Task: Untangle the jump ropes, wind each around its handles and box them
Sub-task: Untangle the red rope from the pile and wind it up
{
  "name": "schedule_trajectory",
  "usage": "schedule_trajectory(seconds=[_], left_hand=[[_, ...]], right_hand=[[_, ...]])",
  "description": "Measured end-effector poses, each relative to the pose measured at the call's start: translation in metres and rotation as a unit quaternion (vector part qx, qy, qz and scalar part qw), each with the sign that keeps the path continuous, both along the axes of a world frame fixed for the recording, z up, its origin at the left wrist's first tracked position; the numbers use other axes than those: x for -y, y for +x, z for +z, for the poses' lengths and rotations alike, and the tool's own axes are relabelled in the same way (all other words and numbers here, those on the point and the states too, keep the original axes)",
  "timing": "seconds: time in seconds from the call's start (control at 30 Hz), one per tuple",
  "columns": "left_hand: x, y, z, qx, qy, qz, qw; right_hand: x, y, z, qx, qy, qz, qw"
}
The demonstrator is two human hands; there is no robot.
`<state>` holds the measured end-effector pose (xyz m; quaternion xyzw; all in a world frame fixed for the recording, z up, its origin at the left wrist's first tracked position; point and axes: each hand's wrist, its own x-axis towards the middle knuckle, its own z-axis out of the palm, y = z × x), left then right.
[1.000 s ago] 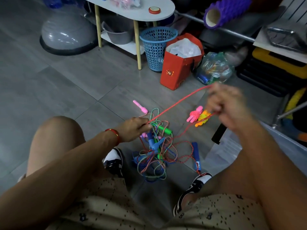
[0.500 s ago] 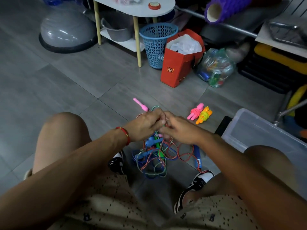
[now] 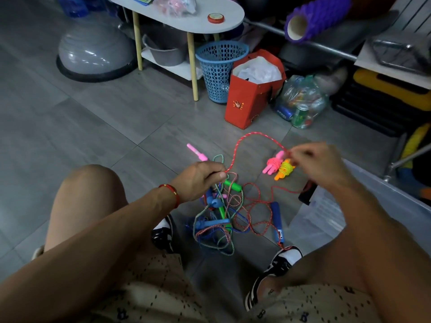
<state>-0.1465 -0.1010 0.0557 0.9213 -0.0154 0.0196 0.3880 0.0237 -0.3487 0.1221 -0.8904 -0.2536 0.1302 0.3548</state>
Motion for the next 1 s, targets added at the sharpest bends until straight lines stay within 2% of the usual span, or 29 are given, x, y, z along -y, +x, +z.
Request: schedule_trajectory(seconds=[0.03, 0.07, 0.17, 0.27, 0.37, 0.4, 0.47, 0.53, 0.57, 0.67, 0.73, 0.77, 0.83, 0.87, 0.93, 1.0], left_hand=[[0.004, 0.002, 0.005, 0.024, 0.000, -0.011, 1.000], [0.009, 0.004, 0.011, 0.045, 0.000, -0.020, 0.999], [0.022, 0.011, 0.024, 0.097, 0.010, -0.043, 0.994], [0.025, 0.015, 0.029, 0.127, 0.023, -0.026, 0.991], [0.021, 0.017, 0.031, 0.102, 0.001, 0.020, 0.995], [0.021, 0.017, 0.032, 0.084, -0.008, 0.021, 0.996], [0.023, 0.016, 0.029, 0.042, -0.017, 0.006, 0.999], [0.021, 0.013, 0.019, -0.004, -0.010, -0.006, 1.000], [0.016, 0.011, 0.010, -0.024, -0.002, -0.007, 1.000], [0.004, 0.007, -0.012, -0.094, 0.010, 0.002, 0.996], [0.005, 0.007, -0.022, -0.123, 0.009, 0.034, 0.992], [0.007, 0.008, -0.028, -0.130, 0.013, 0.054, 0.990], [0.011, 0.009, -0.035, -0.143, 0.001, 0.095, 0.985], [0.014, 0.008, -0.035, -0.148, -0.026, 0.115, 0.982], [0.017, 0.009, -0.032, -0.157, -0.118, 0.161, 0.967], [0.017, 0.012, -0.025, -0.169, -0.211, 0.184, 0.945]], right_hand=[[-0.005, -0.008, -0.006, 0.016, -0.061, 0.055, 0.997], [-0.013, -0.018, -0.010, 0.010, -0.080, 0.110, 0.991], [-0.038, -0.048, -0.015, -0.017, -0.032, 0.234, 0.971], [-0.052, -0.056, -0.014, 0.012, -0.059, 0.279, 0.958], [-0.049, -0.051, -0.005, 0.077, -0.119, 0.296, 0.945], [-0.046, -0.050, 0.000, 0.063, -0.105, 0.303, 0.945], [-0.036, -0.046, 0.011, -0.006, -0.014, 0.296, 0.955], [-0.025, -0.038, 0.022, -0.103, 0.129, 0.222, 0.961], [-0.018, -0.033, 0.027, -0.152, 0.213, 0.177, 0.949], [-0.002, -0.020, 0.034, -0.269, 0.414, 0.107, 0.863], [0.005, -0.014, 0.035, -0.321, 0.467, 0.090, 0.819], [0.008, -0.011, 0.033, -0.328, 0.469, 0.086, 0.815], [0.009, -0.008, 0.027, -0.304, 0.437, 0.060, 0.844], [0.007, -0.006, 0.021, -0.266, 0.397, 0.026, 0.878], [0.000, -0.006, 0.012, -0.146, 0.279, -0.052, 0.948], [-0.009, -0.005, 0.000, -0.035, 0.138, -0.089, 0.986]])
